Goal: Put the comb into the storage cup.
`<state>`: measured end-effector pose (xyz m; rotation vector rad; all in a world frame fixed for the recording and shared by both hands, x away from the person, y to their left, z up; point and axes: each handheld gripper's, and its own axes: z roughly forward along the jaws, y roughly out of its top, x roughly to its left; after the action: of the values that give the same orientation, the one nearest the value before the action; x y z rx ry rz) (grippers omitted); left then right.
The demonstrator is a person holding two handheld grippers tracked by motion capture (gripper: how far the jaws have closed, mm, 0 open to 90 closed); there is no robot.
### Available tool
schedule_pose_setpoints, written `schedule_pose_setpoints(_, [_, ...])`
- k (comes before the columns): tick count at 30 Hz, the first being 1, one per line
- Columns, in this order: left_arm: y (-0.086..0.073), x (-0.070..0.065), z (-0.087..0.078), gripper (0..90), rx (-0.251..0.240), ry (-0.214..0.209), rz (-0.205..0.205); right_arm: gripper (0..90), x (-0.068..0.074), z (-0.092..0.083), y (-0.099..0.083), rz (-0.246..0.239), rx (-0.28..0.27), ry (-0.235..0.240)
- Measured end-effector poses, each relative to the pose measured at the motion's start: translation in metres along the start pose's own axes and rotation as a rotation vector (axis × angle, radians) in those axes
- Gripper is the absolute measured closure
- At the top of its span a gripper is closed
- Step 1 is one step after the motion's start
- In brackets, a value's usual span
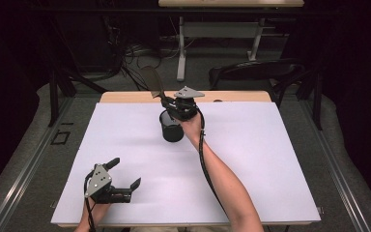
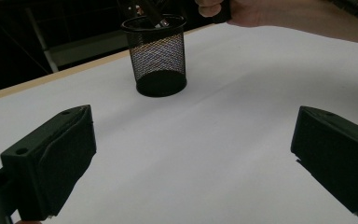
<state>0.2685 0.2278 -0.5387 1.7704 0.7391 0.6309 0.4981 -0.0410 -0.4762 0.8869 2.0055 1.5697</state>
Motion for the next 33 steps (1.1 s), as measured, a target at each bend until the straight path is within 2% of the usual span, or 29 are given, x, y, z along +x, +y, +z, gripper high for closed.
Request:
schedule_pose_setpoints(25, [0.0,0.0,0.0,0.2,-0.002,0.001,0.001,73.0,-0.001,-0.001,-0.007,-0.011,0.021,-0.003])
schedule_pose_setpoints(33, [0.001,-0.002,-0.001,0.1,-0.006,0.002,0.013,73.0,-0.002,-0.002,-0.012,-0.014,0.028,-0.005])
